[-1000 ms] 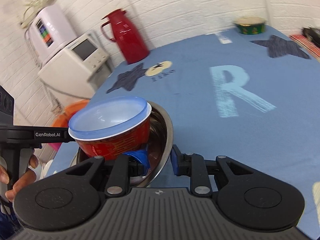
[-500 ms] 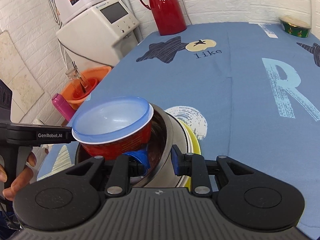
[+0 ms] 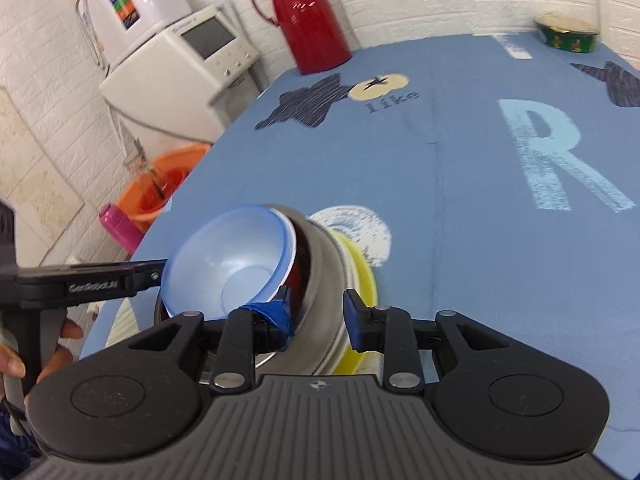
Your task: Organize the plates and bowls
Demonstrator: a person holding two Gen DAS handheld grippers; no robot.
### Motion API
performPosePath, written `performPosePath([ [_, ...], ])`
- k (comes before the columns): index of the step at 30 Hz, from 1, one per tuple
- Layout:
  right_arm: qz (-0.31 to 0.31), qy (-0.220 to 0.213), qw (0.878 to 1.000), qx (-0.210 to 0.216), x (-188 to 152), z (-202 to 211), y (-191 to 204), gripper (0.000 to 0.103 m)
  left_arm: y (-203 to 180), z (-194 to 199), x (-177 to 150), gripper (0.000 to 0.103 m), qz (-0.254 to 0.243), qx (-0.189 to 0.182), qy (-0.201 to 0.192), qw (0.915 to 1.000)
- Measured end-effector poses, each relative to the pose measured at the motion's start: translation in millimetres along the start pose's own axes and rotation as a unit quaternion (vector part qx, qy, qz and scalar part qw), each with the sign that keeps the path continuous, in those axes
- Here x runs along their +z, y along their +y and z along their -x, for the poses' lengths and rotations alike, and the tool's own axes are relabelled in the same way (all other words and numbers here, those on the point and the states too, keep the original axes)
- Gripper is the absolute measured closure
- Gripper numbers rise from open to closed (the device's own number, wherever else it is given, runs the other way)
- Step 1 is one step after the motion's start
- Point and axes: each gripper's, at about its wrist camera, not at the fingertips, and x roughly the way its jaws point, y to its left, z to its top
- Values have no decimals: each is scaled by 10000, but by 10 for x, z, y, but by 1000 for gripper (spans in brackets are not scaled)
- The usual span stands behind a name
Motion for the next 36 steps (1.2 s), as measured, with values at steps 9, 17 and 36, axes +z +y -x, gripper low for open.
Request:
performPosePath([
  [9, -932, -315, 9945, -357, -161, 170, -340, 88, -341, 209, -63, 36, 21, 173, -383, 9991],
  [17, -1343, -1039, 9852, -211, -191, 206, -452, 85, -591, 315, -157, 36, 281, 374, -917, 9947],
  [36, -1268, -1464, 9794, -579, -573, 561, -449, 82, -863, 771, -673, 35, 149, 924, -1271, 9875],
])
